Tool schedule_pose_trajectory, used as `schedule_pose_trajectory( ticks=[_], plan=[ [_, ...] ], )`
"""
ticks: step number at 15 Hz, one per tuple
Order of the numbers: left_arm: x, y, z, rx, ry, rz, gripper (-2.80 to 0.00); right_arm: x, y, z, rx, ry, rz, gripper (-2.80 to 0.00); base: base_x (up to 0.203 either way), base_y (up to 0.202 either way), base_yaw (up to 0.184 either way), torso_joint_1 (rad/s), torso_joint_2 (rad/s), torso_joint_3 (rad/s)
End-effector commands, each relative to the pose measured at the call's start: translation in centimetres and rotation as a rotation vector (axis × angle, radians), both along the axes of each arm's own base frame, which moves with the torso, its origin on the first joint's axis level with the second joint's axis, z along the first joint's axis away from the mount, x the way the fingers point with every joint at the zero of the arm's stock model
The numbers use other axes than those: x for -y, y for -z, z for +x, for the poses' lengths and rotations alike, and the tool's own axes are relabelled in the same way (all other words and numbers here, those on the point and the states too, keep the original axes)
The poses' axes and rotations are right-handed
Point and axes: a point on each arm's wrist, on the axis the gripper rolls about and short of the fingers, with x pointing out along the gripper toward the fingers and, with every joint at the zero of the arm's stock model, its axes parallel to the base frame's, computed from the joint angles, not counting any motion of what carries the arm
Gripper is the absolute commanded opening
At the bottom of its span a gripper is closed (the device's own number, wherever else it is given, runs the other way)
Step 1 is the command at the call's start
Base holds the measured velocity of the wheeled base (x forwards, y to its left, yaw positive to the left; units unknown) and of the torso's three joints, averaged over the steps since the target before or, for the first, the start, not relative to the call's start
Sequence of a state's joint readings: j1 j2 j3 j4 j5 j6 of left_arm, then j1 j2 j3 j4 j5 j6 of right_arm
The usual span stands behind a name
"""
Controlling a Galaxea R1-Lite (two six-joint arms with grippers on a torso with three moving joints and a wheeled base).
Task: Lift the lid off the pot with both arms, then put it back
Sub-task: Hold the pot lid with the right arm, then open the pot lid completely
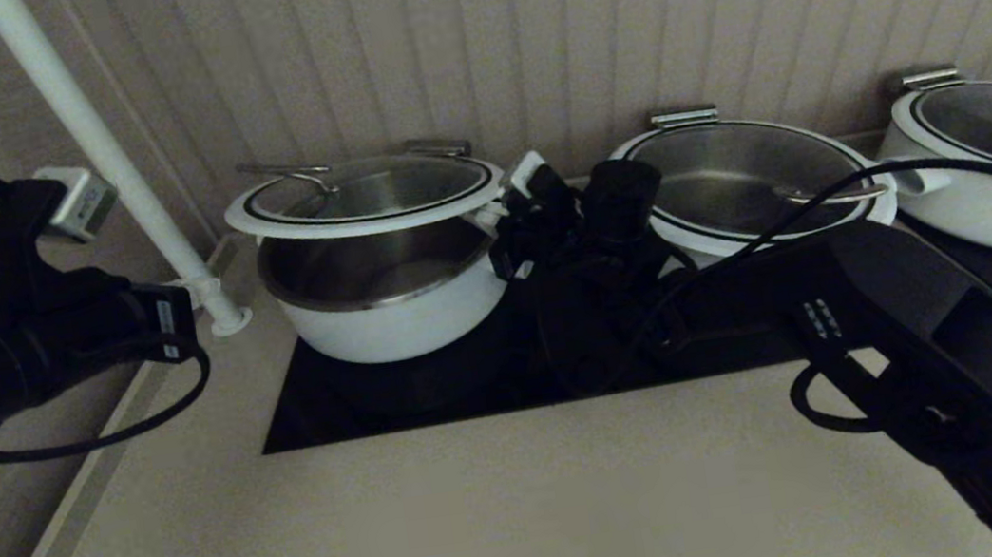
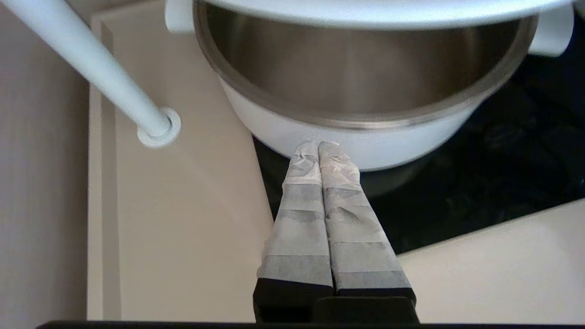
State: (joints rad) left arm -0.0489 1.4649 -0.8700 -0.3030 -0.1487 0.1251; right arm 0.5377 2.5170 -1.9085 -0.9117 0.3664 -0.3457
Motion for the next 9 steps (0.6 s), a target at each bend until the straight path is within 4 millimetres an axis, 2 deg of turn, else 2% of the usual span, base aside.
schedule_pose_trajectory(
  ticks=[1,4,9],
  plan=[
    [0.0,0.4,-0.2,-0.011,0.004,0.002,-2.80,0.1,-0.1,0.0,0.008,0.000,0.001,-2.80,0.000,0.000,0.000,0.000,0.00,0.000],
    [0.2,1.0,0.7,-0.017,0.005,-0.006,-2.80,0.0,-0.1,0.1,0.012,0.000,0.004,-2.80,0.000,0.000,0.000,0.000,0.00,0.000],
    [0.3,2.1,3.5,0.053,-0.001,-0.010,-2.80,0.0,0.1,0.1,0.009,0.000,0.002,-2.80,0.000,0.000,0.000,0.000,0.00,0.000]
  ],
)
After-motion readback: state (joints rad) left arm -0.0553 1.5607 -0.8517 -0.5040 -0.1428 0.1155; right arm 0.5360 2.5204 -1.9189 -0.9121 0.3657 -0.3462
